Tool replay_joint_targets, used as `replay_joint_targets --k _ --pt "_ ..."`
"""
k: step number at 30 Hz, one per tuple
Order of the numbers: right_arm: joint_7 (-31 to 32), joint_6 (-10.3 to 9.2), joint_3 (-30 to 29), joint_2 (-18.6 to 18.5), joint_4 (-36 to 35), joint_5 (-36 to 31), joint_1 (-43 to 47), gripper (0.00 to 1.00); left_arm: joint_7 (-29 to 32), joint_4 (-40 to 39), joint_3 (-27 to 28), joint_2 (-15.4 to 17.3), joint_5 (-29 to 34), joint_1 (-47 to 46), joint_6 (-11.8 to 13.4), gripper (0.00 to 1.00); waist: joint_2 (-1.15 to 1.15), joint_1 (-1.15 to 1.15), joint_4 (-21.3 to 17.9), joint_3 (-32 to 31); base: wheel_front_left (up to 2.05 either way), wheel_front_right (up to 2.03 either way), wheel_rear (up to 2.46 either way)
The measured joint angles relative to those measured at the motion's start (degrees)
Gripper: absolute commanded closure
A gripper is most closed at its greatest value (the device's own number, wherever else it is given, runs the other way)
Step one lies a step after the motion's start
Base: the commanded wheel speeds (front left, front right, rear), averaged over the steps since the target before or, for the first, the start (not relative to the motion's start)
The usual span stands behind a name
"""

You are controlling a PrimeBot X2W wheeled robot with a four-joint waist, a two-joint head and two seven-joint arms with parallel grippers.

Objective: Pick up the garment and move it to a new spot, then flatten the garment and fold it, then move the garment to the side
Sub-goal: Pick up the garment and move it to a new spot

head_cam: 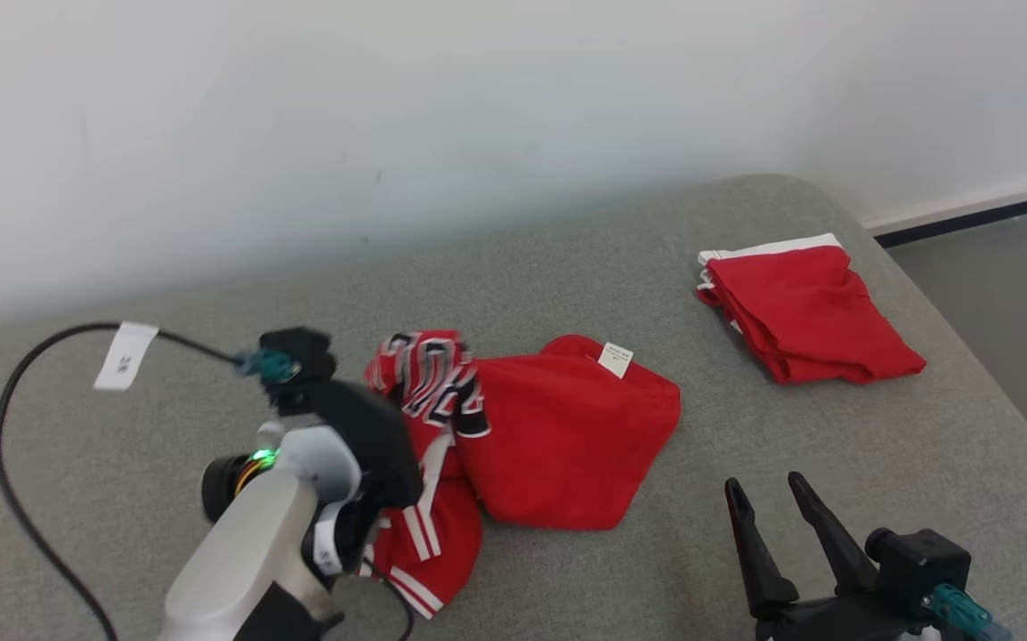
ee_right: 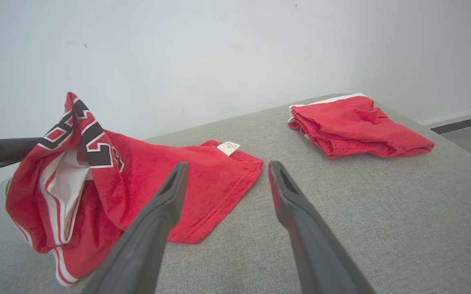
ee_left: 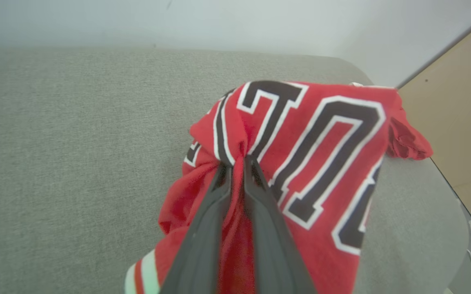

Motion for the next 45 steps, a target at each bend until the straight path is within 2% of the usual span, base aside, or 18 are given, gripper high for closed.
replay_joint_targets --k 1,3,10,16,23,30,35,38,39,41,45 --pt "-0.04 0.0 0.29 -0.01 0.13 0.1 -0.18 0.0 -1.4 1.4 0.38 0.08 -0.13 0.32 0.23 0.0 0.0 0.0 -0.07 0.29 0.0 0.0 0.0" --pt "-0.09 0.0 0.64 -0.01 0.35 0.15 -0.61 0.0 -4.25 4.6 1.51 0.44 -0.21 0.76 1.46 0.0 0.0 0.0 -0.11 0.75 0.0 0.0 0.0" --pt "-0.45 0.0 0.2 -0.01 0.79 0.07 -0.72 0.0 -14.27 10.77 3.75 0.93 -0.18 1.03 1.01 0.0 0.0 0.0 1.6 0.6 0.0 0.0 0.0" --pt "-0.6 0.0 -0.3 -0.01 1.01 0.14 0.18 0.0 -20.67 12.03 3.81 1.38 0.88 0.99 -0.56 0.0 0.0 0.0 4.23 -0.46 0.0 0.0 0.0" --pt "-1.01 0.0 -1.11 -0.01 1.35 0.4 1.38 0.0 -27.07 9.28 2.02 1.87 2.29 4.67 -4.49 0.0 0.0 0.0 7.7 -2.27 0.0 0.0 0.0" --pt "-1.09 0.0 -1.4 -0.01 1.19 0.38 2.19 0.0 -31.45 -0.71 2.05 3.86 4.85 13.71 -6.44 0.0 -0.01 0.0 9.92 -4.11 0.0 0.0 0.0" --pt "-1.51 0.0 -2.5 -0.01 0.97 0.25 3.32 0.0 -31.86 -16.22 8.27 4.74 9.15 23.64 -6.13 0.0 -0.01 -0.01 11.24 -4.72 0.0 0.0 0.0" --pt "-1.48 0.0 -3.43 -0.03 1.09 -0.92 3.86 0.0 -31.85 -23.72 12.57 3.66 11.98 31.67 -6.91 0.0 -0.01 0.0 12.06 -4.98 0.0 0.0 0.0" --pt "-1.48 0.0 -3.43 -0.03 1.09 -0.92 3.86 0.0 -31.85 -23.72 12.57 3.66 11.98 31.67 -6.91 0.0 -0.01 0.0 12.06 -4.98 0.0 0.0 0.0" --pt "-1.53 0.0 -4.14 0.0 1.33 -1.32 3.89 0.0 -31.85 -29.61 16.04 2.52 15.37 37.56 -8.2 0.0 -0.01 0.0 12.75 -5.24 0.0 0.0 0.0" --pt "-1.85 0.0 -4.86 -0.01 1.75 -1.68 4.06 0.0 -31.85 -33.4 17.81 1.59 19.37 42.01 -9.55 0.0 0.0 -0.01 13.32 -5.49 0.0 0.0 0.0"
